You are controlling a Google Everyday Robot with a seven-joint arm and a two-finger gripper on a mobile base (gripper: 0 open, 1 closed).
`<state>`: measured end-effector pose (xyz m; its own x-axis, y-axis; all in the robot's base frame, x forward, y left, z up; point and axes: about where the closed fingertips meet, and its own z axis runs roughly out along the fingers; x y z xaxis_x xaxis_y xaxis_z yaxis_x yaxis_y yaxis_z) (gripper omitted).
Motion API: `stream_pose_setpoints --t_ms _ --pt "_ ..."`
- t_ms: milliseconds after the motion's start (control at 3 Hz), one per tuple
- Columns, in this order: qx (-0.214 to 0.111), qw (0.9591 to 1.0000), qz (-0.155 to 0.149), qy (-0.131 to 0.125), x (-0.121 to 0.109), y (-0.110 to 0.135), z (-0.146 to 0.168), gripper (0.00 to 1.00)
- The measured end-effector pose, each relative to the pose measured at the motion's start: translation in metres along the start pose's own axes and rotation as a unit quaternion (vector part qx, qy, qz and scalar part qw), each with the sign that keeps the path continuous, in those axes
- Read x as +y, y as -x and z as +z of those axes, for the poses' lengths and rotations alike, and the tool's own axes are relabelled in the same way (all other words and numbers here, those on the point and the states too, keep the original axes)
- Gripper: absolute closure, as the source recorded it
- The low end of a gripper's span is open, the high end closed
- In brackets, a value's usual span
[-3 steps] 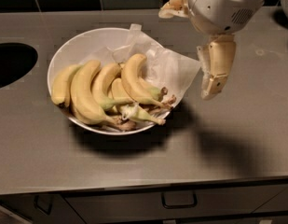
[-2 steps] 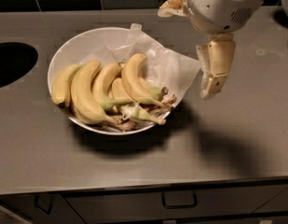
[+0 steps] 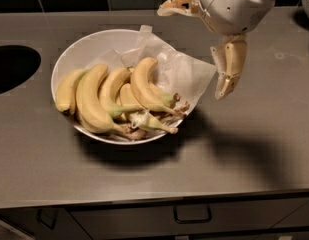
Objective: Pick banana from white bowl
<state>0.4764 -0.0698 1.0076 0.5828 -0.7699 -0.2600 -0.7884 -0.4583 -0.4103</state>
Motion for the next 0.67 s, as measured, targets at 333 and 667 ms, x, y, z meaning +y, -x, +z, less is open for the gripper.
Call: stream_pose_setpoints --t_ms 333,667 --pt "-0.003 0.9997 -0.024 -0.004 -0.0026 0.0026 0.0006 0.00" --pt "-0.003 0.9997 -0.024 -0.004 -0.0026 0.0026 0.0006 0.00"
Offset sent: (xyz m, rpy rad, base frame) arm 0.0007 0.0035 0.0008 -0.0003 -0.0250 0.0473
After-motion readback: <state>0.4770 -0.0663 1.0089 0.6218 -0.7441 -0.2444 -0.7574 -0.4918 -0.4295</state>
